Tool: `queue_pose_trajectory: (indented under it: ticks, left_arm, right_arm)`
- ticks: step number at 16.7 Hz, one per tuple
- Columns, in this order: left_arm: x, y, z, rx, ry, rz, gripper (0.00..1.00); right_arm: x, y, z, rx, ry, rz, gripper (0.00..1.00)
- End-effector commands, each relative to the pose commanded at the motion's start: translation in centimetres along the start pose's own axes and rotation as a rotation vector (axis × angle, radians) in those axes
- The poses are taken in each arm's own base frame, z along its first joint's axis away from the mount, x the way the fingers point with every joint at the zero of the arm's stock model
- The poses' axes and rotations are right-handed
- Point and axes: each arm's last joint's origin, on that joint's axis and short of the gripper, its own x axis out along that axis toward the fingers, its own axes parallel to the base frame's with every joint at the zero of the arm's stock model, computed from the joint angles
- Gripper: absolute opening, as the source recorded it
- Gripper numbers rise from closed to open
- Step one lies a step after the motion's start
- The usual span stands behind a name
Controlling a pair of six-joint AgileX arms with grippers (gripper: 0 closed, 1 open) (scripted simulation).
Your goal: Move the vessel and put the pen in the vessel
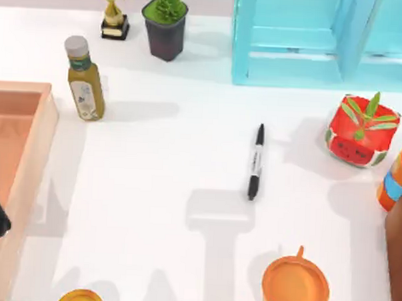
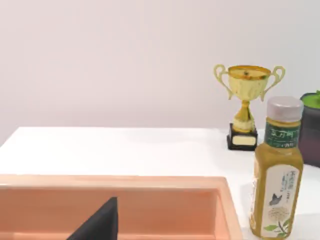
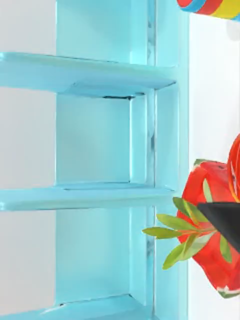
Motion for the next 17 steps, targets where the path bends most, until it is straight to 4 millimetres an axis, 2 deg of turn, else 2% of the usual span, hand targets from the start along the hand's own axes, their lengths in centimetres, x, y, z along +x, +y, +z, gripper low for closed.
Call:
queue_pose_trajectory:
  ticks: [5, 10, 13, 17]
  left_arm:
    - [0.1, 0.1, 0.8, 0.008, 0.054, 0.009, 1.00]
    - [1.3, 0.5, 4.3, 0.038, 0.293, 0.029, 1.00]
    - [3.2, 0.9, 7.0, 0.055, 0.494, 0.040, 1.00]
    - [7.2, 1.9, 9.8, 0.068, 0.787, 0.048, 1.00]
  right_arm:
    - [0.0, 0.0, 0.0, 0.000, 0.000, 0.000, 1.00]
    - [0.0, 0.0, 0.0, 0.000, 0.000, 0.000, 1.00]
    - [0.0, 0.0, 0.0, 0.000, 0.000, 0.000, 1.00]
    - [0.0, 0.0, 0.0, 0.000, 0.000, 0.000, 1.00]
